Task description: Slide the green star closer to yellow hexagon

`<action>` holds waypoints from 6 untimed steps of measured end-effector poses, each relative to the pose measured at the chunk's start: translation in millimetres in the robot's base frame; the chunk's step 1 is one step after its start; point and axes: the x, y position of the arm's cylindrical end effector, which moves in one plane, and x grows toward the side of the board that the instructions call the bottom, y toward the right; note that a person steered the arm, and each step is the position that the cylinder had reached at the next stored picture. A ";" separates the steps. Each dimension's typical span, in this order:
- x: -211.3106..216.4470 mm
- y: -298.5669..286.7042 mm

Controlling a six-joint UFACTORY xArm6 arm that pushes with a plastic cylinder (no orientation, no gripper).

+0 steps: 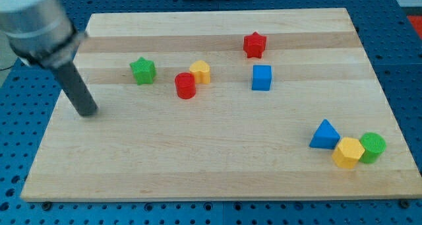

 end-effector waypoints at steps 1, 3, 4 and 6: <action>-99.2 -0.8; -66.4 97.5; -35.6 120.0; 24.0 218.9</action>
